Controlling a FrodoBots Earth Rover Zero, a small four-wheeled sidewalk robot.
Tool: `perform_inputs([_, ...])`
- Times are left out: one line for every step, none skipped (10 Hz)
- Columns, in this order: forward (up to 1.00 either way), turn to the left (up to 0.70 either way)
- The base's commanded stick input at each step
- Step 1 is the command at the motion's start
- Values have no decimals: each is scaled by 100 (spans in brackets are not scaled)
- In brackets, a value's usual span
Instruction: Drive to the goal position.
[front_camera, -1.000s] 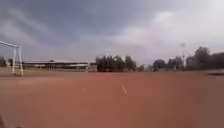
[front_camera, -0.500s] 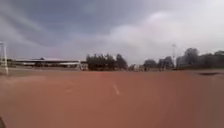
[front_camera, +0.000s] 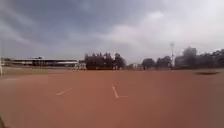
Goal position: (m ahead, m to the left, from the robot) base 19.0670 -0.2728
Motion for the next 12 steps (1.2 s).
perform_inputs([70, 0])
perform_inputs([70, 0])
perform_inputs([70, 0])
perform_inputs([70, 0])
perform_inputs([70, 0])
perform_inputs([70, 0])
perform_inputs([70, 0])
perform_inputs([70, 0])
perform_inputs([70, 0])
perform_inputs([70, 0])
perform_inputs([70, 0])
perform_inputs([70, 0])
